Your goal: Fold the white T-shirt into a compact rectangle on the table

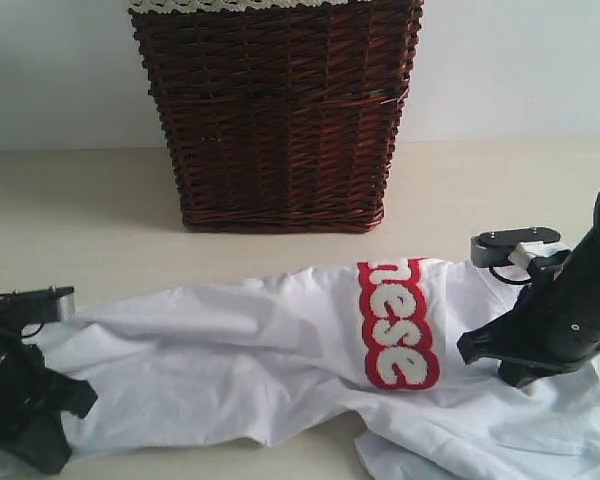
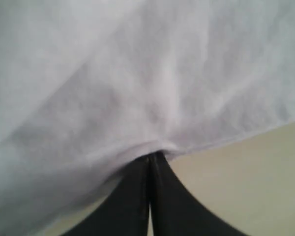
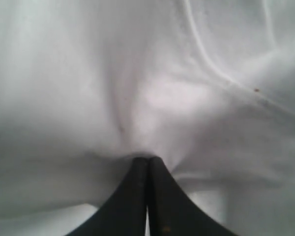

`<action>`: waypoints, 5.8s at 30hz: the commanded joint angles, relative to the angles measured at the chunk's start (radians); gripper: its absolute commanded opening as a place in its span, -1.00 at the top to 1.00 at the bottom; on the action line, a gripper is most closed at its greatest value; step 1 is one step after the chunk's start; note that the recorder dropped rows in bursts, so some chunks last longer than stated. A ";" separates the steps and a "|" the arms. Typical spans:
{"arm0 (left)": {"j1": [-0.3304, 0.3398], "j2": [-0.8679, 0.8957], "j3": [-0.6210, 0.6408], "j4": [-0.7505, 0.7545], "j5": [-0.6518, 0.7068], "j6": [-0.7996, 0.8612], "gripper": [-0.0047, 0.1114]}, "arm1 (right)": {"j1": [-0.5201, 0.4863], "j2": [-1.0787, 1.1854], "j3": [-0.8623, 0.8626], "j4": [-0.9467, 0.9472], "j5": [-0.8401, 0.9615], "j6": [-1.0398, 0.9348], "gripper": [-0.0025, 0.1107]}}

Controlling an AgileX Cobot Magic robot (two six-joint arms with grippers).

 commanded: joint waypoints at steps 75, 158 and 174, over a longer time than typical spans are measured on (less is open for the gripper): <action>0.088 -0.603 -0.075 0.067 -0.295 0.006 0.92 | -0.033 -0.346 -0.304 -0.229 -0.003 0.087 0.87; 0.092 -1.814 0.715 0.274 -0.570 -0.032 0.92 | -0.033 -0.937 0.058 -0.065 -0.191 0.127 0.87; 0.146 -1.814 0.715 0.341 -0.458 -0.328 0.92 | -0.033 -0.937 0.058 -0.065 -0.191 0.127 0.87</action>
